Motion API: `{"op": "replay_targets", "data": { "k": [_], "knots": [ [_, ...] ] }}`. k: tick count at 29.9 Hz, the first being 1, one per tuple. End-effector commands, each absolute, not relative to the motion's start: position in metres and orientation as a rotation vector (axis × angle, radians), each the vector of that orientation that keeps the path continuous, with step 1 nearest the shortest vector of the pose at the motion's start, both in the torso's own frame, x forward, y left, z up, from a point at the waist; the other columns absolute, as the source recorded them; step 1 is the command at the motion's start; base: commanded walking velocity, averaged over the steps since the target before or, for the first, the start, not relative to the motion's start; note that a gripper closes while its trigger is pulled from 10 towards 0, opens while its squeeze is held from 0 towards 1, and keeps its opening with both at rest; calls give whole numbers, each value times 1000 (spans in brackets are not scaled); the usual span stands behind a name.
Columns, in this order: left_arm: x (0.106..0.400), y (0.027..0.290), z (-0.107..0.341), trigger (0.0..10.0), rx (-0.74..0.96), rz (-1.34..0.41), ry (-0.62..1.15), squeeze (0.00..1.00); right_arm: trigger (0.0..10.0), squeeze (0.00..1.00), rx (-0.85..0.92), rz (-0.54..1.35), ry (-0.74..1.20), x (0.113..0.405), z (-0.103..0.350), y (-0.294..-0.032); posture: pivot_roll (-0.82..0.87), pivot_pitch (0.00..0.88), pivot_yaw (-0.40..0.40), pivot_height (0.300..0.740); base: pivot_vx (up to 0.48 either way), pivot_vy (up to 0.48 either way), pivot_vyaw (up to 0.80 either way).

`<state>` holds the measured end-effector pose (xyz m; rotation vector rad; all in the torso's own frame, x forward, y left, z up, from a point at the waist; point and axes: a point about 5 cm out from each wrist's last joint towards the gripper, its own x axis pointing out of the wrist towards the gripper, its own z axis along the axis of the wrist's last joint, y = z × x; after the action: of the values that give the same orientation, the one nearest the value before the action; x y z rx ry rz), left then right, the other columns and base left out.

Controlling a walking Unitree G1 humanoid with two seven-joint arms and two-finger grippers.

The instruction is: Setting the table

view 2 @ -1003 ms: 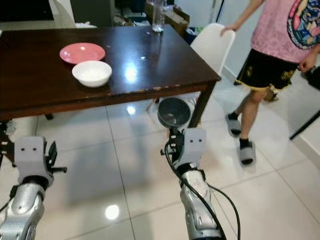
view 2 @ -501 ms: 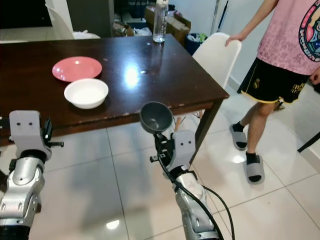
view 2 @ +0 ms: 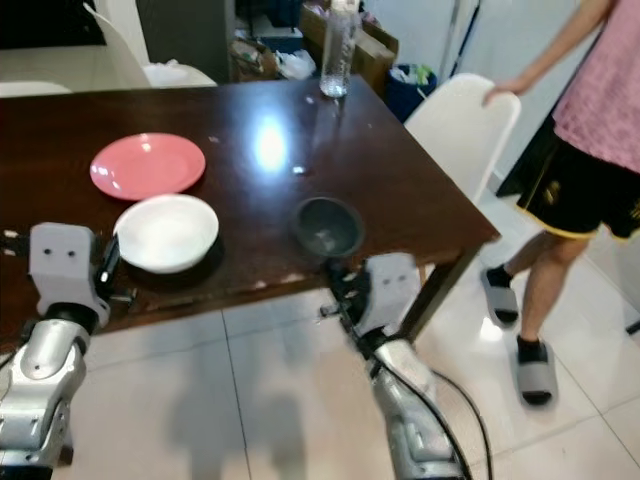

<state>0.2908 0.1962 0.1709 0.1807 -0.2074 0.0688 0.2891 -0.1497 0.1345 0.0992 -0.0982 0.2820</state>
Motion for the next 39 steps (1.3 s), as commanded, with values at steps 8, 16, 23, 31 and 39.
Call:
{"op": "replay_targets", "data": {
  "k": [8,16,23,31,39],
  "knots": [
    [290,178,185,10000,159,-48,-234,0,10000,0,81,276,-74,289,132,-157,8,38,40,740,480,0,0],
    [278,183,187,10000,261,-217,-188,0,10000,0,-43,366,6,288,130,-155,12,43,42,740,462,0,0],
    [272,201,188,10000,327,-255,-133,0,10000,0,-103,492,30,287,138,-153,14,47,45,740,418,0,0],
    [252,221,199,10000,313,-358,-2,0,10000,0,-73,733,127,270,134,-131,27,60,42,740,34,0,0],
    [231,218,200,10000,299,-563,106,0,10000,0,-112,821,157,263,136,-128,32,65,41,740,0,0,0]
  ]
}}
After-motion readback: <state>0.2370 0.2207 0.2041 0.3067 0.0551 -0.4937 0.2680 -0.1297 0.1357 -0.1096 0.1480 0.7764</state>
